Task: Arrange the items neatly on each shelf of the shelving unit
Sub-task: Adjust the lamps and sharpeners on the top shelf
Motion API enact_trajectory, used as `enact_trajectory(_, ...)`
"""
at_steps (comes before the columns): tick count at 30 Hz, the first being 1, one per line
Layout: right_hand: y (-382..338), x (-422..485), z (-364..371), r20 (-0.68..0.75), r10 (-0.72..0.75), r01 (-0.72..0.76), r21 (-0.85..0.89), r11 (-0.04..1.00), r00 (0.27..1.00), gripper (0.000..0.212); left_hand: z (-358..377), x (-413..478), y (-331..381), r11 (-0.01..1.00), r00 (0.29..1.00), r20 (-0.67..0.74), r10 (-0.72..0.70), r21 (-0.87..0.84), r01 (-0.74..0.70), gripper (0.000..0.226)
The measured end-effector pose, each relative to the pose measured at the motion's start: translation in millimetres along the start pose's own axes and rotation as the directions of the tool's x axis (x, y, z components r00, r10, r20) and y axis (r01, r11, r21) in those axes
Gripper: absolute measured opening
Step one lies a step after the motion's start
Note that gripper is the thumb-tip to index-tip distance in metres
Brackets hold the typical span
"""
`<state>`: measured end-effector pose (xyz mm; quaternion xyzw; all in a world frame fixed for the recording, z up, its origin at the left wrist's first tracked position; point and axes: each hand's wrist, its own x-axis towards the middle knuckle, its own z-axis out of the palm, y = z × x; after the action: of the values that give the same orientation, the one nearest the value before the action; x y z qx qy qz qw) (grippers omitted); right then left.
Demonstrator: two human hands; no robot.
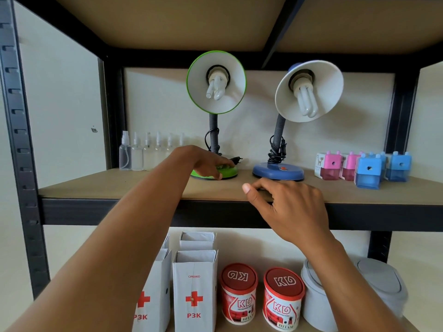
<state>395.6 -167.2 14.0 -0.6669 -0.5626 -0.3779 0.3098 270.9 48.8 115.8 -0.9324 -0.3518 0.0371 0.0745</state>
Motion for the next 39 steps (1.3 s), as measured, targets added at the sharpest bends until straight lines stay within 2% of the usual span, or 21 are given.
enact_trajectory(8, 0, -1, -2, -0.003, -0.005, 0.005, 0.003, 1.000, 1.000, 0.075, -1, -10, 12, 0.999, 0.999, 0.007, -0.047, 0.017, 0.047, 0.066)
enact_trajectory(13, 4, 0, -8, 0.008, -0.024, 0.024, 0.061, 0.998, 1.000, 0.072, -3, -13, 49, 0.969, 0.992, -0.092, -0.090, 0.224, 0.109, 0.065)
enact_trajectory(16, 18, 0, -16, 0.024, -0.034, 0.031, 0.116, 0.993, 0.999, 0.070, -13, -15, 81, 0.955, 0.987, -0.158, -0.016, 0.291, 0.062, 0.053)
enact_trajectory(19, 49, -3, -25, -0.047, -0.006, 0.010, 0.083, 0.996, 0.999, 0.065, -19, 0, 113, 0.966, 0.980, -0.134, 0.151, 0.232, -0.117, 0.030)
enact_trajectory(20, 61, -4, -28, -0.070, 0.009, -0.004, 0.071, 0.997, 0.998, 0.063, -19, 9, 121, 0.970, 0.976, -0.133, 0.174, 0.196, -0.146, 0.032)
enact_trajectory(23, 90, -10, -30, -0.061, 0.009, -0.004, 0.077, 0.997, 0.998, 0.066, -19, 41, 141, 0.975, 0.966, -0.141, 0.217, 0.075, -0.208, 0.058)
enact_trajectory(26, 100, -18, -23, -0.125, -0.024, 0.034, 0.081, 0.996, 0.992, 0.060, -17, 63, 152, 0.980, 0.972, -0.136, 0.191, 0.078, -0.182, 0.069)
enact_trajectory(31, 99, -23, -13, -0.246, -0.010, 0.028, 0.069, 0.997, 0.969, 0.050, -7, 71, 153, 0.989, 0.987, -0.064, 0.145, 0.034, -0.143, 0.057)
enact_trajectory(33, 99, -23, -12, -0.260, -0.010, 0.030, 0.073, 0.997, 0.966, 0.049, -8, 65, 154, 0.987, 0.984, -0.068, 0.163, 0.011, -0.163, 0.054)
enact_trajectory(39, 99, -24, -11, -0.256, -0.008, 0.032, 0.090, 0.995, 0.967, 0.049, -5, 63, 144, 0.994, 0.993, -0.055, 0.108, 0.001, -0.108, 0.055)
